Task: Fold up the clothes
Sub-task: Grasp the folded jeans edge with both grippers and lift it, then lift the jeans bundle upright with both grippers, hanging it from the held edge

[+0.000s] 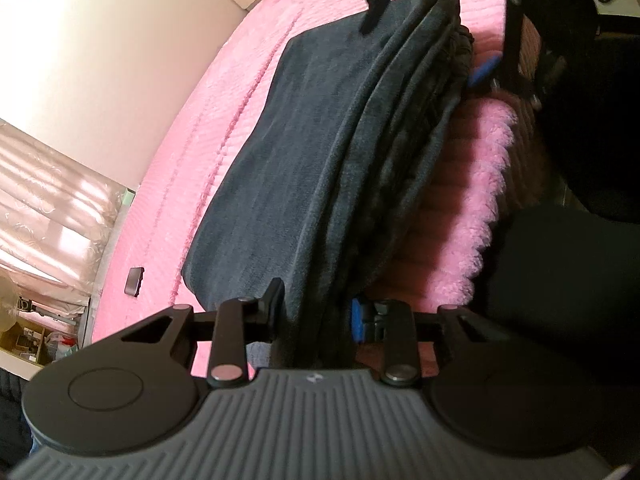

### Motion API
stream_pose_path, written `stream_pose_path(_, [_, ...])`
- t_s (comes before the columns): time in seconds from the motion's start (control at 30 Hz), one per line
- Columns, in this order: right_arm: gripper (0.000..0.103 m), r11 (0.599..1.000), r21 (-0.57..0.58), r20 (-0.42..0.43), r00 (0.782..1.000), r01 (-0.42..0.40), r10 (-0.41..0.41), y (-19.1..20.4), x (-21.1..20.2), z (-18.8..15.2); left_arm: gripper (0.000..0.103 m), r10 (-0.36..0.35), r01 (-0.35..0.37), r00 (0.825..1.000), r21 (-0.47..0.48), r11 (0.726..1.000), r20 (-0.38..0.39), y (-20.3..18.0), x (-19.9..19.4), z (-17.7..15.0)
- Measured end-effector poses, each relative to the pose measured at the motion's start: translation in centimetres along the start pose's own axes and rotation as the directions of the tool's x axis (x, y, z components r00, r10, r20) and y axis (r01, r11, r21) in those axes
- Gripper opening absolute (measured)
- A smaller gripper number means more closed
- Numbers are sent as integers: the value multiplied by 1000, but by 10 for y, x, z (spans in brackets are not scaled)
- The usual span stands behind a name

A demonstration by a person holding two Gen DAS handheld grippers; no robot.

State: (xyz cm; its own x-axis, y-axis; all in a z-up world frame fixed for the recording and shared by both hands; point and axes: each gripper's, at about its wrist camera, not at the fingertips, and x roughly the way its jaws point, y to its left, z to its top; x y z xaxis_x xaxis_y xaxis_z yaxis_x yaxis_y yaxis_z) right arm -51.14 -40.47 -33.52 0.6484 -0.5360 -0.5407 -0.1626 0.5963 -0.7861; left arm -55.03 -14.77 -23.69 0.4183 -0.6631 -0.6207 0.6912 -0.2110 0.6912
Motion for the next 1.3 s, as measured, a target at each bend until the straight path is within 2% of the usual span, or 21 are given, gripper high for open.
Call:
stream_pose_path(0.1, [66, 1000, -15, -10, 1000, -9, 9, 0, 3, -5, 29, 4, -4, 1000, -2, 1000, 0, -1, -2, -2])
stream_pose_path(0.2, [64, 1000, -29, -4, 1000, -6, 6, 1, 5, -5, 30, 6, -6, 1000, -4, 1000, -2, -1, -4, -3])
stream_pose_path(0.67, [64, 990, -138, 32, 999, 36, -32, 8, 34, -3, 32, 13, -13, 1000, -2, 1000, 7, -3, -7, -5])
stream_pose_path(0.8, [63, 995, -96, 37, 999, 22, -19, 0, 40, -1, 34, 33, -33, 999, 7, 999, 21, -6, -6, -7])
stream_pose_path(0.83, [54, 996, -84, 37, 999, 12, -9, -3, 41, 1, 36, 48, -49, 999, 20, 999, 25, -9, -6, -8])
stream_pose_path(0.93, [37, 999, -40, 50, 999, -5, 7, -11, 35, 6, 43, 102, -105, 994, 80, 991, 43, -19, -5, -11])
stream_pose_path(1.0, [34, 1000, 3, 62, 998, -8, 8, -20, 29, 11, 51, 138, -144, 989, 124, 982, 57, -26, -4, -14])
stream_pose_path(1.07, [34, 1000, 17, 72, 997, 0, -1, -26, 25, 16, 53, 166, -173, 984, 165, 971, 59, -32, -1, -17])
stream_pose_path(1.17, [34, 1000, 4, 66, 998, 2, -2, -26, 24, 23, 52, 185, -191, 981, 209, 959, 52, -37, 5, -21])
stream_pose_path(1.23, [35, 1000, -24, 64, 998, 20, -19, -17, 24, 24, 40, 175, -182, 983, 209, 961, 53, -37, 7, -22])
stream_pose_path(1.3, [39, 998, -44, 57, 998, 39, -36, -6, 22, 19, 36, 157, -164, 986, 201, 966, 48, -35, 8, -21])
